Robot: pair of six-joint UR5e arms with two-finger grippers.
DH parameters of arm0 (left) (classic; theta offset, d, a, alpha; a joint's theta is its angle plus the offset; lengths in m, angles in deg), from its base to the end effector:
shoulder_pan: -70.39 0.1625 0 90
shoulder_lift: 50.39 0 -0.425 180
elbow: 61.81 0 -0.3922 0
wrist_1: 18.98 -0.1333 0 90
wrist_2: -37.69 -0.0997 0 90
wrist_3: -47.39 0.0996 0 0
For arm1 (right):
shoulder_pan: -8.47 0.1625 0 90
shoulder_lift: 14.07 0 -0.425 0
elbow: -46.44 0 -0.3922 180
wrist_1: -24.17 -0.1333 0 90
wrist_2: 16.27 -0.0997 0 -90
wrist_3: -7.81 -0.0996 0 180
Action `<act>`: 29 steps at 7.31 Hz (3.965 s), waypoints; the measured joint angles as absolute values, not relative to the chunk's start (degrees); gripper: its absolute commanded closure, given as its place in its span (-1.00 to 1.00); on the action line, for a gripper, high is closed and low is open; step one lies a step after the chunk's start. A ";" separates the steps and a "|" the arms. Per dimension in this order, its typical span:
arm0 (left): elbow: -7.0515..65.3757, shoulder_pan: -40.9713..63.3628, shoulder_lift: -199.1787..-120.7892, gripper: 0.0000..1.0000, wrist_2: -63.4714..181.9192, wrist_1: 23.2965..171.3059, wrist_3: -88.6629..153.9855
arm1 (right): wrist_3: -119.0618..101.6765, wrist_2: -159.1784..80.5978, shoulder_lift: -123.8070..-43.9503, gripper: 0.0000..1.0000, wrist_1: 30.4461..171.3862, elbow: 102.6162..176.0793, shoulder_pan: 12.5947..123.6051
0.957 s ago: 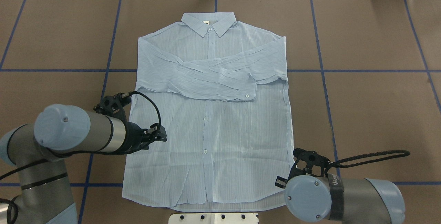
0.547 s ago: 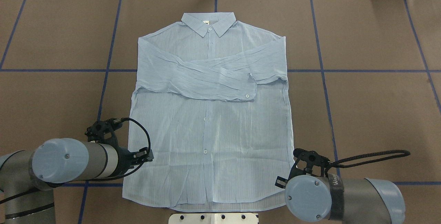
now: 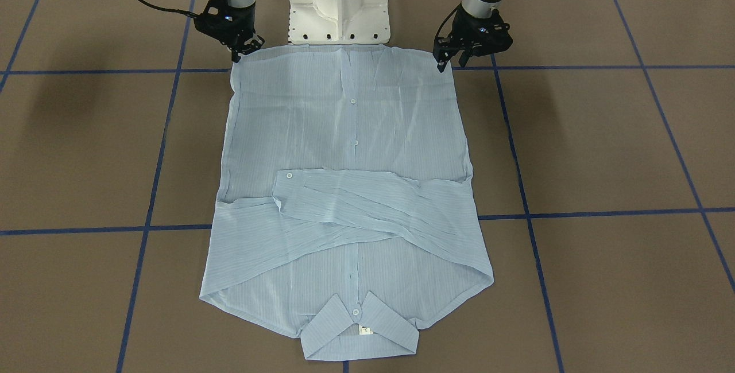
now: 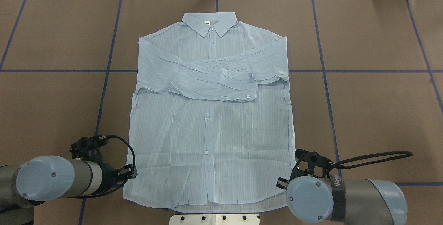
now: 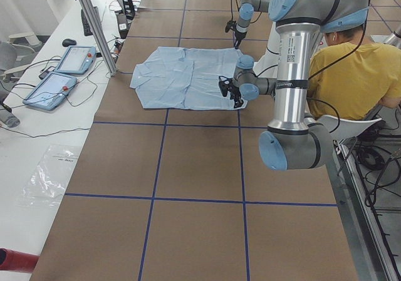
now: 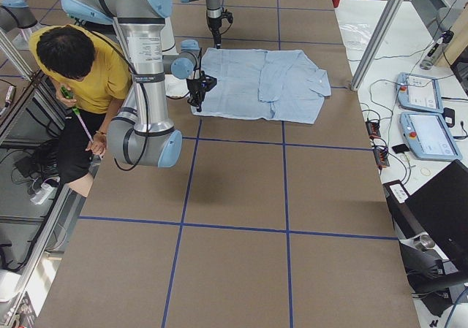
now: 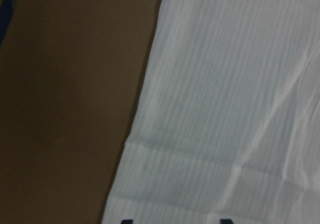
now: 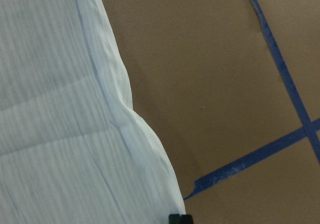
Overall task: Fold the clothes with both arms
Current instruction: 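Move both grippers to the hem corners nearest the robot, then grasp the hem corners and fold the bottom up toward the collar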
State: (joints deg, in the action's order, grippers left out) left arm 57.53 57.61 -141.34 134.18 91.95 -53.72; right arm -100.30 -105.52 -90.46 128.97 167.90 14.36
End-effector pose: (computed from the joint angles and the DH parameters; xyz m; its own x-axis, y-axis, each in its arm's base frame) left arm 0.4463 -0.2264 0.3739 0.5736 -0.3264 -0.7513 0.2491 0.9432 -0.2197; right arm -0.4968 -0.1866 0.3337 0.7826 0.3932 0.4826 -0.3708 0.9172 -0.1459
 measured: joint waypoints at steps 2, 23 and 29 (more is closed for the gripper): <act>57.37 59.59 -141.32 -0.32 134.27 91.96 -57.37 | -100.30 -105.52 -90.42 1.00 128.94 167.90 14.36; 65.32 62.09 -139.39 1.00 135.83 90.66 -61.58 | -100.83 -105.60 -92.65 1.00 128.94 174.78 14.60; 66.88 42.38 -146.55 1.00 141.77 86.99 -49.51 | -97.28 -115.55 -87.28 1.00 128.96 176.69 32.35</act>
State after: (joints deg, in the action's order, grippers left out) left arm 66.88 42.38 -146.55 141.77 86.99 -49.51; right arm -97.28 -115.55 -87.28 128.96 176.69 32.35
